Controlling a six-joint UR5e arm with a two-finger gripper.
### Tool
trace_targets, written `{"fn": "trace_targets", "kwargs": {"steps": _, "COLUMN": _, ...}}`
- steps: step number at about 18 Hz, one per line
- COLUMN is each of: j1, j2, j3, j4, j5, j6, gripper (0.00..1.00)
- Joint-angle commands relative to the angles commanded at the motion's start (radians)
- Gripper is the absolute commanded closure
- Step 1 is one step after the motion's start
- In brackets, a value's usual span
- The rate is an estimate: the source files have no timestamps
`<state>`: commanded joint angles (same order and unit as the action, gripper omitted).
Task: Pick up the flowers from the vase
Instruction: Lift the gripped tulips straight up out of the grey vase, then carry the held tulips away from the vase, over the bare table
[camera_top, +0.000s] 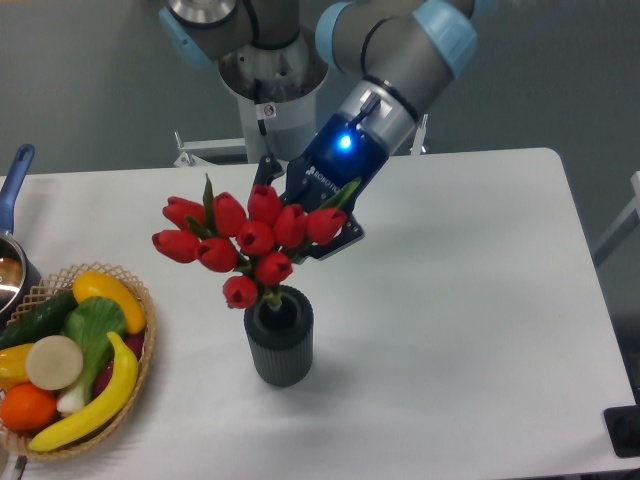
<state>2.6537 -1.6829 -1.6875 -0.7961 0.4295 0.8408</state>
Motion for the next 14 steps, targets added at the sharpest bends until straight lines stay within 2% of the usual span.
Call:
{"fn": "trace_targets", "kwargs": {"steps": 5, "j1": 0.018, "j2": 0.046, "j3": 0.04, "j4": -0.002, "j5": 0.0, "j6": -0.101, "gripper": 0.57}}
{"fn": "trace_targets", "kwargs": {"steps": 8, "j1": 0.044, "j2": 0.046, "j3": 0.072, "j4": -0.002, "j5": 0.0, "j6": -0.14, "gripper": 0.57}}
{"fn": "trace_targets", "kwargs": {"steps": 14, "j1": 0.101, "j2": 0.043, "j3": 0.091, "j4": -0.002, "j5": -0.003, "j6": -0.129, "gripper": 0.57}}
